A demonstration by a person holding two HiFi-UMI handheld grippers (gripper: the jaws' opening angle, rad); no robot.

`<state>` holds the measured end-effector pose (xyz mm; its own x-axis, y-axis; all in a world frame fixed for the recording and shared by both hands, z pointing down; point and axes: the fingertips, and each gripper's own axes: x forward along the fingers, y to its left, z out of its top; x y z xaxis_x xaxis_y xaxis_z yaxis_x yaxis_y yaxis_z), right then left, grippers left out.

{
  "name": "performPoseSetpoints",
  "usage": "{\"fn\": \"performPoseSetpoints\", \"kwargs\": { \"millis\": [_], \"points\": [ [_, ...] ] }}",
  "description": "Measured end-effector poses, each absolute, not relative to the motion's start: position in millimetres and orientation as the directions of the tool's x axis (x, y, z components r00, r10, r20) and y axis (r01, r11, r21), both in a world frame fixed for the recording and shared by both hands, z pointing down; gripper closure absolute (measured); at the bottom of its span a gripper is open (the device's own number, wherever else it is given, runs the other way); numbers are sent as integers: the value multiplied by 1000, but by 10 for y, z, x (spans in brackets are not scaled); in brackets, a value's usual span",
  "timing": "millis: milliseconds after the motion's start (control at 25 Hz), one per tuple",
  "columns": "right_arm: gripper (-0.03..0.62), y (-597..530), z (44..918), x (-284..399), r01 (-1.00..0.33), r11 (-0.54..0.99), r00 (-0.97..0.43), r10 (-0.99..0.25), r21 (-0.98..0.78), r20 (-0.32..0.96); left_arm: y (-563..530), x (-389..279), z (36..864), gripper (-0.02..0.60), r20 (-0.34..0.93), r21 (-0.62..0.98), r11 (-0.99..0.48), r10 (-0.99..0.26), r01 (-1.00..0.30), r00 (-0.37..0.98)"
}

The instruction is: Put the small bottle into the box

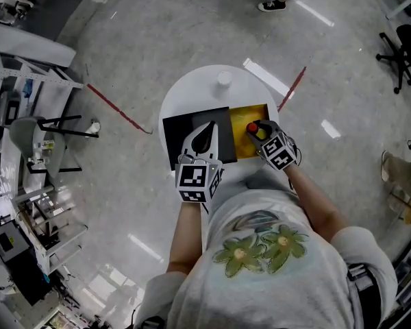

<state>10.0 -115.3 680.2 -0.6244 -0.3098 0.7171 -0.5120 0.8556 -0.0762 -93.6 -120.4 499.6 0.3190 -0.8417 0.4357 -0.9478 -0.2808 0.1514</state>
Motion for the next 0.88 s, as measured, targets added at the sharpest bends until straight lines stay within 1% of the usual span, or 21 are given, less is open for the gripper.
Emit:
{"fn": "performPoseSetpoints", "kwargs": {
  "millis": [280,600,720,880],
  "points": [
    [447,-1123,6824,38,-489,871,-617,-309,-45,723,-1219,-1027,5006,578,436,158,-277,-842,-948,318],
    [445,-1089,6833,87,-473,880,-613,-291,-46,735,-1246,-952,5008,578,435,160,-291,-837,-943,332],
    [434,-1051,6862,121,-467,882,-614,-277,-58,739,-1242,-908,5011,578,434,158,-293,-837,-943,333],
    [433,-1041,6874,104,-462,886,-604,-284,-38,745,-1228,-924,5015,578,435,157,-290,-838,-944,330]
  ]
}}
